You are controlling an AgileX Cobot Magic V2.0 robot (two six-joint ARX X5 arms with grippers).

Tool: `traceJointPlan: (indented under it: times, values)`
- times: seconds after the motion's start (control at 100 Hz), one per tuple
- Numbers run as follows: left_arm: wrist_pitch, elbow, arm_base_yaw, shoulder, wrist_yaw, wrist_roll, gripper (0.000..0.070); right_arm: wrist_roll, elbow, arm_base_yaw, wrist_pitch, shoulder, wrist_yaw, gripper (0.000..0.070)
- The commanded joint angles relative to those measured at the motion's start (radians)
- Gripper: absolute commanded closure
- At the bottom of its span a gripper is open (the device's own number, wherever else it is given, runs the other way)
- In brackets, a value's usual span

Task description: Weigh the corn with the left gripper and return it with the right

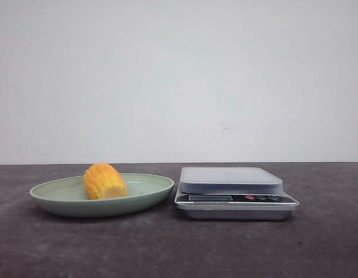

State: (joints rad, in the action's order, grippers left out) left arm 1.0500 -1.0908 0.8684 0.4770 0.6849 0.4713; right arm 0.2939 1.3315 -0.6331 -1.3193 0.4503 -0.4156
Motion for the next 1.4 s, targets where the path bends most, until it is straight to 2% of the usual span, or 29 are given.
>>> traceJointPlan:
  times: [0.0,0.74,0.86,1.03,1.1,1.16,1.3,1.39]
  values:
    - [-0.007,-0.012,0.009,0.006,0.007,-0.015,0.069,0.021,0.011,-0.006,0.005,0.003,-0.004,0.0693]
    - [0.008,-0.012,-0.002,-0.003,0.007,-0.014,0.0688,0.019,0.011,-0.006,-0.005,0.003,-0.004,0.0693]
    - [0.008,-0.012,-0.091,-0.006,0.007,-0.014,0.0688,0.019,0.011,-0.006,-0.005,0.003,-0.004,0.0693]
    - [0.003,-0.006,-0.36,-0.017,0.0,0.014,0.0688,0.019,0.011,-0.006,-0.005,0.003,-0.005,0.0693]
    - [-0.01,0.01,-0.478,-0.035,-0.064,0.002,0.0688,0.019,0.011,-0.006,-0.005,0.003,-0.004,0.0693]
    - [-0.074,0.049,-0.572,-0.062,-0.164,-0.066,0.0688,0.019,0.011,-0.006,-0.005,0.003,-0.004,0.0693]
    - [-0.38,0.239,-0.732,-0.17,-0.467,-0.282,0.0688,0.019,0.011,-0.006,-0.005,0.003,-0.004,0.0693]
    - [-0.568,0.395,-0.785,-0.25,-0.615,-0.332,0.0688,0.019,0.011,-0.006,-0.005,0.003,-0.004,0.0693]
